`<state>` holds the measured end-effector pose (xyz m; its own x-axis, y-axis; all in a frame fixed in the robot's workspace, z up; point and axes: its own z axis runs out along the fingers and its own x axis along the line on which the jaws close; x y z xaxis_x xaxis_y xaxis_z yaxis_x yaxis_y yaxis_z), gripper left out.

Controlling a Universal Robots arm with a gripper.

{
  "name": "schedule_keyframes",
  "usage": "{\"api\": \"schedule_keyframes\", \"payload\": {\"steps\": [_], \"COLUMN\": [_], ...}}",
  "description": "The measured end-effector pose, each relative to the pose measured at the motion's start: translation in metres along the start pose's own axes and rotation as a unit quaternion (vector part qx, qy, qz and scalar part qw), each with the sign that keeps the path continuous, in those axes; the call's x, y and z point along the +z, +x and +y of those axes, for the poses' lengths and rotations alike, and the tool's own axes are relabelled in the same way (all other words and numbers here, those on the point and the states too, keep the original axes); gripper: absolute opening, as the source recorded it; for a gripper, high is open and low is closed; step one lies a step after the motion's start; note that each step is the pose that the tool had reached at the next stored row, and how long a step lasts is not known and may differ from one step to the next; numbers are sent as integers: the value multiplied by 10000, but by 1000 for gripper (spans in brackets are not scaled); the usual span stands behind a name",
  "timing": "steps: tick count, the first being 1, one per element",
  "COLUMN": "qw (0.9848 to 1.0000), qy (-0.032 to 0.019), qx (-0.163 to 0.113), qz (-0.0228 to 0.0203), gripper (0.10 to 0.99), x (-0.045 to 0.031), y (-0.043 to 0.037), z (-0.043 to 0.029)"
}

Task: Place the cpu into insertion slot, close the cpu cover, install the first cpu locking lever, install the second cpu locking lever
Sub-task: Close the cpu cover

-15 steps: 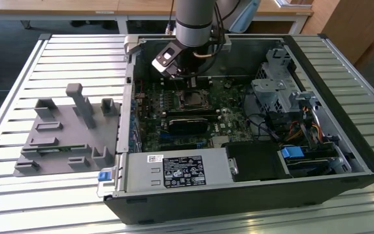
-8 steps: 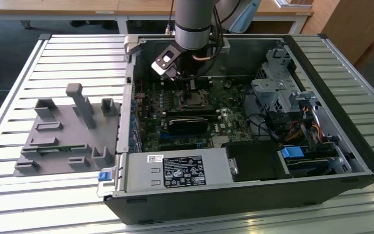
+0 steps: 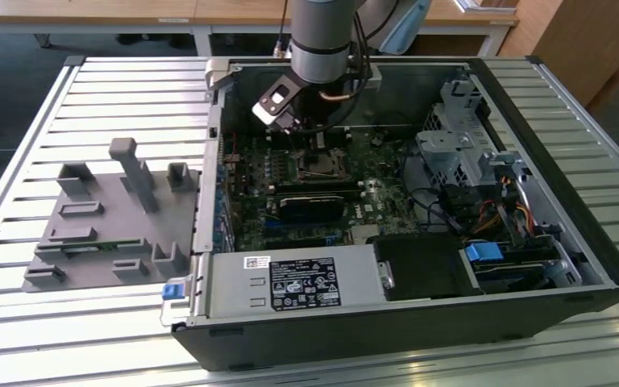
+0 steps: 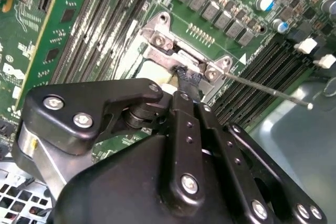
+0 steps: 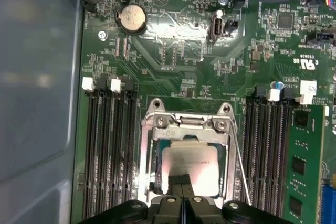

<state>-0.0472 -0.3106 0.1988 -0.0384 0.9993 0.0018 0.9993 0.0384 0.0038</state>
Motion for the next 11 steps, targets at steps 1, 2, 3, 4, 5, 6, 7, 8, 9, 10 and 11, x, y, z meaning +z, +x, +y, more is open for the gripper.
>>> {"api": "schedule_keyframes", "payload": {"steps": [1,2,3,4,5,6,7,8,9,10,11], "qw": [10000,10000,10000,10000,10000,10000,10000,10000,10000,10000,10000], "qy": [0,0,1,-2,-7,-4,-1,-2,-5,-5,-5], "qx": [0,0,0,0,0,0,1,0,0,0,0], "qz": [4,8,8,13,21,16,12,12,12,11,9], "gripper": [106,106,106,106,106,106,106,106,106,106,106], "x": [0,1,-3,-12,-33,-62,-86,-93,-92,-92,-93], "y": [3,7,8,10,14,12,10,10,11,9,3], "z": [1,2,3,4,5,5,3,3,3,1,-1]}}
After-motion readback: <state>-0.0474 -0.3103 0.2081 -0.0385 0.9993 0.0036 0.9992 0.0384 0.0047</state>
